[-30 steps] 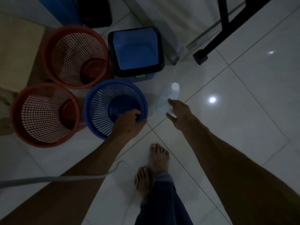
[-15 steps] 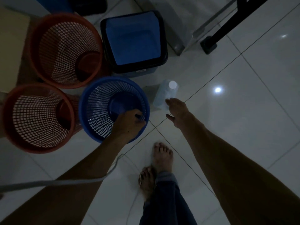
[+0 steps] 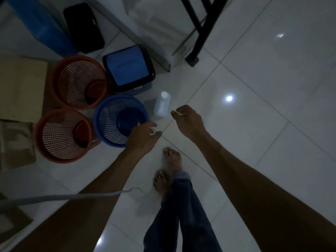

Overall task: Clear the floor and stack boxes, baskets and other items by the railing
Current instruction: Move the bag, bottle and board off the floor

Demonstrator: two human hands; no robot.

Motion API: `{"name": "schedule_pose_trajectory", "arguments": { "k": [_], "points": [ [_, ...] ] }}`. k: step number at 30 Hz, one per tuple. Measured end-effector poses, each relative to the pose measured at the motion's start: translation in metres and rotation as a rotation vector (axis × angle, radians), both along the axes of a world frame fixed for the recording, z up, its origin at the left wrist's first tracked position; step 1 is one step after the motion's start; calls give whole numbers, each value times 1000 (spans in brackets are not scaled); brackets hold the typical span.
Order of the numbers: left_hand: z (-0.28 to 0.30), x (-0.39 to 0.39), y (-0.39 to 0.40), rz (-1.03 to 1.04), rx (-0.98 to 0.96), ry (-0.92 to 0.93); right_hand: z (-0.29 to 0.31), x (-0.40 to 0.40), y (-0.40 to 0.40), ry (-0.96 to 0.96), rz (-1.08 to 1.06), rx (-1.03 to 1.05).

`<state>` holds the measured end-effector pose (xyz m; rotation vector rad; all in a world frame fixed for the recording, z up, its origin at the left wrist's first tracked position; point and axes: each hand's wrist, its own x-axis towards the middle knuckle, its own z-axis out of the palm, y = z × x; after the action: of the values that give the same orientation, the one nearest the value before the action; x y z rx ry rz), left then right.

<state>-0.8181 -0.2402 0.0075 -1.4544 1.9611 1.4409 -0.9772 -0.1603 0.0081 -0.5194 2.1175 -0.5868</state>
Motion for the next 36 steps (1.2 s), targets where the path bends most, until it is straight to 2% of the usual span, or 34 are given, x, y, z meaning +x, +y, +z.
{"name": "schedule_pose_trajectory", "arguments": {
  "k": [6,11,20,28,36],
  "points": [
    [107,5,75,-79,4,72,113,19,102,229,97,-84],
    [178,10,146,-315,-99,79,182,35,212,397,139,-10],
    [267,22,309,-716,-306,106,247,84,430,426,113,204],
    [328,54,482,-993,-401,136,326,146,636,417,-107,178],
    [387,63,617,-1298,-414,265,384,218,808,457,-418,273]
  ]
}}
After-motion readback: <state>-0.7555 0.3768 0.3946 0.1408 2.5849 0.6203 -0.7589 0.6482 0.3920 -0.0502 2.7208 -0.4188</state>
